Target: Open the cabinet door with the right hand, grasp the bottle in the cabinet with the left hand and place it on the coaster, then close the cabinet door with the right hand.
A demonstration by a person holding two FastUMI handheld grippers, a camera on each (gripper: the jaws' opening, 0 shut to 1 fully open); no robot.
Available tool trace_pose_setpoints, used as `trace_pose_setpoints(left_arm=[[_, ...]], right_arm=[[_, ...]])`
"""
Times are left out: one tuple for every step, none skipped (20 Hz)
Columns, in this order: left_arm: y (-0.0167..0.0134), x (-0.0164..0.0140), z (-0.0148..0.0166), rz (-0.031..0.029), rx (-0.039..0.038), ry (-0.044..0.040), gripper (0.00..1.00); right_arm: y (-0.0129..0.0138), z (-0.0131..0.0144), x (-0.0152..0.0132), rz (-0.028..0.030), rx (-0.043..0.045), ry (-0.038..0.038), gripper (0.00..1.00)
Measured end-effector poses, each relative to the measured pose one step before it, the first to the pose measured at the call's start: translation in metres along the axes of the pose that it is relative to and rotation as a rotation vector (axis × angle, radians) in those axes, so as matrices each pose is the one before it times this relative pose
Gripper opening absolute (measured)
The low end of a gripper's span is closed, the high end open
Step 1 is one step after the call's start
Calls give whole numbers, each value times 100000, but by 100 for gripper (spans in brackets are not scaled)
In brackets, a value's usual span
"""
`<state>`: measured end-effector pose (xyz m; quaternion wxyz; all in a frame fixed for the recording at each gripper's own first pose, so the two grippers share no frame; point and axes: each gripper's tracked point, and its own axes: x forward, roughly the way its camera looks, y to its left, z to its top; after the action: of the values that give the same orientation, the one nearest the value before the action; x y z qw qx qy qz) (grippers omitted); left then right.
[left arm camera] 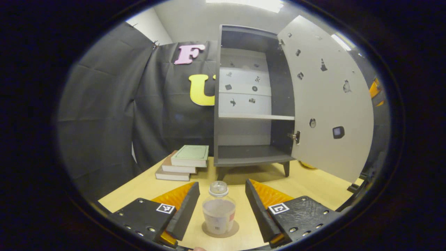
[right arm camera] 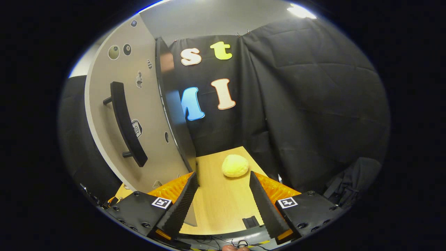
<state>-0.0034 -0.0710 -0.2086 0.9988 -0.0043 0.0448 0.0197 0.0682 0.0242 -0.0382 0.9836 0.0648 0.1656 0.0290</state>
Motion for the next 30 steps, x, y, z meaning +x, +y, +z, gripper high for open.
trace_pose_setpoints(left_arm=[[-238,-557,1440,-31,474,-1492,82],[-291,-436,1392,120,775,-985,81],[-90,-489,1239,505,840,-411,80],[-74,-470,1303,725,351,-89,82],[-221,-402,1344,532,-503,-152,82],[-207,-383,1276,219,-1225,-39,82],[-204,-337,1139,202,-1345,466,82],[-9,-296,935,672,-822,886,80],[34,-311,1195,1069,-429,716,82],[173,-410,1090,1895,-751,384,80],[44,-273,1008,1684,-1343,623,82],[-34,-278,875,1409,-1565,952,82],[10,-308,606,1726,-1233,1119,82],[92,-291,809,1752,-977,962,82],[121,-312,627,1927,-547,781,82],[15,-378,755,1586,-330,786,81],[122,-365,652,1725,-531,207,82],[-96,-306,718,668,-1299,7,79],[-558,-337,606,-703,-1862,-28,79],[-526,-235,525,-1369,-1694,-207,80],[-280,0,527,-1149,-318,-1270,80],[310,20,408,1553,963,-869,82],[506,114,122,1726,1130,9,81],[-26,166,293,302,778,-120,79],[-279,294,486,58,-62,-408,80],[-67,443,413,-332,-814,-111,80],[-27,543,342,-826,-660,-12,80],[95,617,464,-283,110,157,80],[499,683,455,-89,656,-361,82],[397,649,559,-340,382,-131,80]], right_arm=[[-79,206,345,449,155,-633,92],[-24,298,548,556,15,-702,92],[16,401,590,778,82,-275,92],[93,336,565,1104,325,-10,92],[160,623,434,1398,161,-998,95],[131,732,439,1206,-773,-1955,92],[0,550,422,636,-1603,-1568,92],[1,227,502,948,-1718,-762,92],[306,274,357,1999,-1451,-231,95],[256,282,319,1828,-1498,-162,92],[158,301,81,1626,-1607,-448,92],[120,363,-28,1603,-1466,-880,95],[131,381,-59,1444,-1152,-861,92],[135,261,-28,1661,-910,-778,92],[95,346,29,1462,-993,-503,92],[135,277,36,1573,-904,-512,95],[68,303,56,1640,-496,-448,95],[111,269,17,1637,-206,-406,95],[167,301,57,1750,46,-405,95],[239,198,116,1938,-28,-249,95],[346,367,126,2095,-384,-570,95],[201,370,84,1581,-523,-866,95],[188,374,126,1091,-188,-422,95],[332,329,-7,986,261,-341,95],[351,446,-5,901,128,-304,95],[333,432,-81,593,-83,-266,92],[290,349,-99,222,-623,-165,95],[166,313,-166,-305,-829,-183,95],[148,235,-170,-896,-231,-138,94],[153,234,-116,-1276,617,-215,94]])
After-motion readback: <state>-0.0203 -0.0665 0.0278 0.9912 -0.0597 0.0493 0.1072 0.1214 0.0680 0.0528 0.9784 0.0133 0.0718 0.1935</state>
